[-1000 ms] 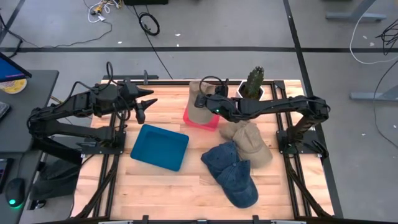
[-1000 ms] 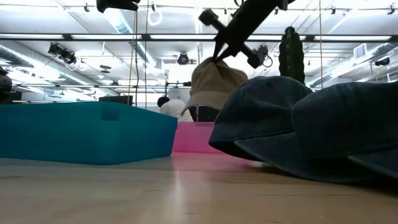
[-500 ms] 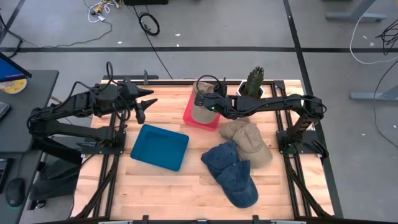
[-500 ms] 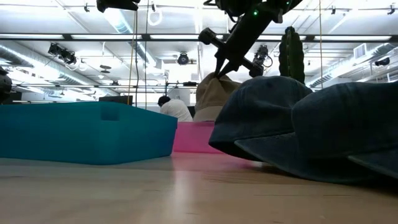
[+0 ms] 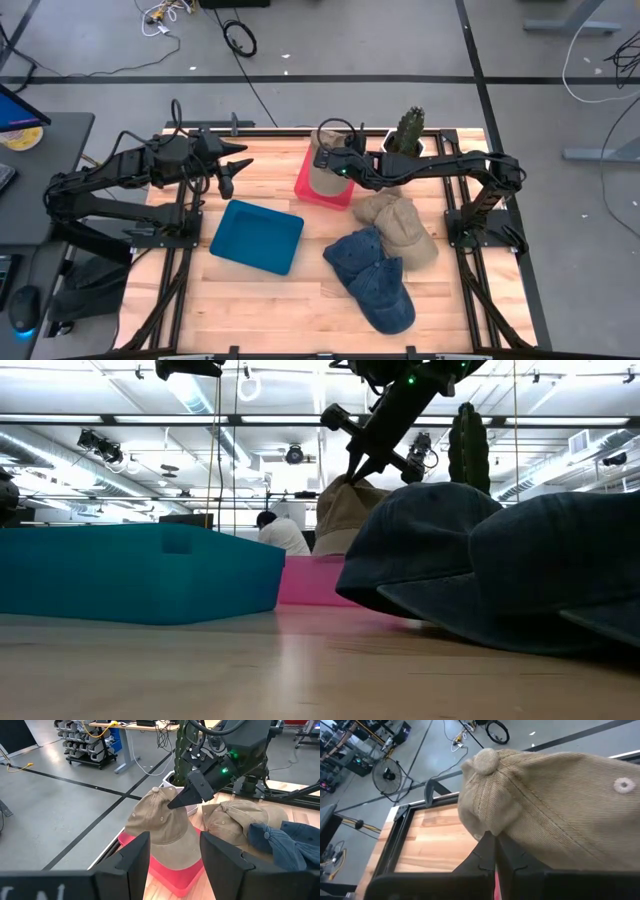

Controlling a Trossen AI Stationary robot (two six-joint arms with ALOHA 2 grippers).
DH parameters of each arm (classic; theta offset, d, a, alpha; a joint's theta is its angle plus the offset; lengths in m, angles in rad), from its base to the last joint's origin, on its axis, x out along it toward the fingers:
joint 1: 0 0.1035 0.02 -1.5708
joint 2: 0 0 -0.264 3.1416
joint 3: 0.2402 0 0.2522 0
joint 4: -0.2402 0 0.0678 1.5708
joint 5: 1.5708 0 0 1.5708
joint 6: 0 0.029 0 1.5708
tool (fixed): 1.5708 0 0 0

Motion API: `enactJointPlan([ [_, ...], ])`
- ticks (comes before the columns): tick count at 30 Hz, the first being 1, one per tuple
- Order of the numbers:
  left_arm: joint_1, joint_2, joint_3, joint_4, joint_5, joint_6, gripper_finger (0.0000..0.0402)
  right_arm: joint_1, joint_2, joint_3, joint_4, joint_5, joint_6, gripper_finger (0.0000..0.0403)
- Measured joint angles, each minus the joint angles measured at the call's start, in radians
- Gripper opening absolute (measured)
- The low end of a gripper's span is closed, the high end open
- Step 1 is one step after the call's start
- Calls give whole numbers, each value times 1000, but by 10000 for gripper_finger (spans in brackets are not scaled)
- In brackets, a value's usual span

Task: Pick & Place hat
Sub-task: Put the bottom brown cap into the pink bin

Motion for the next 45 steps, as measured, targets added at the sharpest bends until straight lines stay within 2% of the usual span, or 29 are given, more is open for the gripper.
enactJointPlan([
  [41,0,0,0,-1,0,-7,177,-3,0,0,-2,-27,-4,0],
  [45,0,0,0,-12,0,-11,177,-5,0,-5,-17,-26,33,0],
])
